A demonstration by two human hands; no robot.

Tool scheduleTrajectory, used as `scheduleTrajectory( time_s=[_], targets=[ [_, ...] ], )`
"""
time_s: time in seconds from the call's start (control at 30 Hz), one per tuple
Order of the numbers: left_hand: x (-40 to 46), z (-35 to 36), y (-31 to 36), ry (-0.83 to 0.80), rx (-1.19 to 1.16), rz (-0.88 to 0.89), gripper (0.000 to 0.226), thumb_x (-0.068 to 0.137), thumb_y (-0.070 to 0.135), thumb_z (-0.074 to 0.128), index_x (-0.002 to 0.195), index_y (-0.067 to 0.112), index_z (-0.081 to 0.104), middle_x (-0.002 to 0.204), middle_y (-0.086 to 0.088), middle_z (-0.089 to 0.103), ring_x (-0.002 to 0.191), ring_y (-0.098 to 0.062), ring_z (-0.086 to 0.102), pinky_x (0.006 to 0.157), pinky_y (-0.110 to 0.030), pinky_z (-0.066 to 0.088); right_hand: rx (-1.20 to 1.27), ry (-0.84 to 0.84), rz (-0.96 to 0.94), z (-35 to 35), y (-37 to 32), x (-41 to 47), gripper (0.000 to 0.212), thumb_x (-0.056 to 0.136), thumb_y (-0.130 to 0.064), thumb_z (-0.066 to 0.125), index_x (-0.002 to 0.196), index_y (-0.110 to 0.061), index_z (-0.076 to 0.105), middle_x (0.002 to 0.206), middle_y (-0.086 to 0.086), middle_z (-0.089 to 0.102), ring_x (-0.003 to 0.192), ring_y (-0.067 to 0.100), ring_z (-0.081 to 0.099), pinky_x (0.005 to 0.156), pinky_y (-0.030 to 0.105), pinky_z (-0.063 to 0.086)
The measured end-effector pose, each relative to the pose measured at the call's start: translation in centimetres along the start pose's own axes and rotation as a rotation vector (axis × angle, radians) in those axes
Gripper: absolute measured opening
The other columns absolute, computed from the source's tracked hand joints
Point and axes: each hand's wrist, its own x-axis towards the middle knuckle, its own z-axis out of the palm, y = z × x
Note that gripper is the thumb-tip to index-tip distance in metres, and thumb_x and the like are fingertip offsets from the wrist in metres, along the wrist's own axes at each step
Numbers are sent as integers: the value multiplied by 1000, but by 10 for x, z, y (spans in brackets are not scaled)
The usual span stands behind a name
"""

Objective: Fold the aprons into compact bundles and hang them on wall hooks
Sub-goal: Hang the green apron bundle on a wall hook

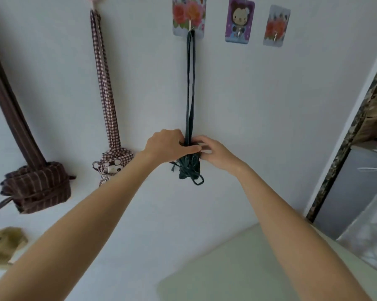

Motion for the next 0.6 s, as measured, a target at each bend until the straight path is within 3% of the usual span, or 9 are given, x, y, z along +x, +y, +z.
scheduleTrajectory(
  time_s=[0.13, 0.23, 0.33, 0.43, 0.6],
  targets=[
    [-10, 17, -14, -48, -292, 133, 31, 89, 26, 59, 120, 22, 60, 112, 8, 63, 102, -13, 56, 83, -20, 38, 33, 210, -48, 18, 14, -20, 35, 84, -15, 67, 111, -33, 54, 119, -2, 45, 109, 14, 49, 91, 30, 48],
    [-7, 31, -25, 117, -239, 317, 29, 91, 6, 51, 115, 15, 65, 106, 1, 67, 97, -20, 56, 90, -22, 37, -109, 382, -66, 37, 17, -15, 36, 80, -29, 71, 111, -32, 54, 113, -1, 39, 108, 17, 46, 91, 30, 45],
    [-3, 42, -29, 282, -177, 233, 30, 91, 5, 51, 114, 15, 67, 110, -4, 66, 102, -25, 53, 82, -21, 33, -88, 468, -8, 53, 17, 2, 38, 80, -31, 71, 112, -29, 53, 115, 2, 39, 106, 23, 49, 89, 37, 48],
    [7, 46, -28, 352, -171, 204, 27, 87, 7, 56, 109, 16, 68, 101, -3, 68, 96, -22, 58, 76, -22, 35, -51, 492, 28, 56, 21, 10, 40, 80, -29, 71, 114, -27, 52, 116, 2, 41, 104, 20, 51, 87, 36, 49],
    [6, 50, -34, 373, -414, 170, 21, 82, 16, 69, 102, 15, 64, 99, 5, 69, 89, -9, 62, 81, -24, 49, -38, 503, 22, 49, 23, 0, 57, 80, -29, 72, 128, -22, 42, 122, 1, 49, 104, 14, 51, 88, 30, 46]
  ],
)
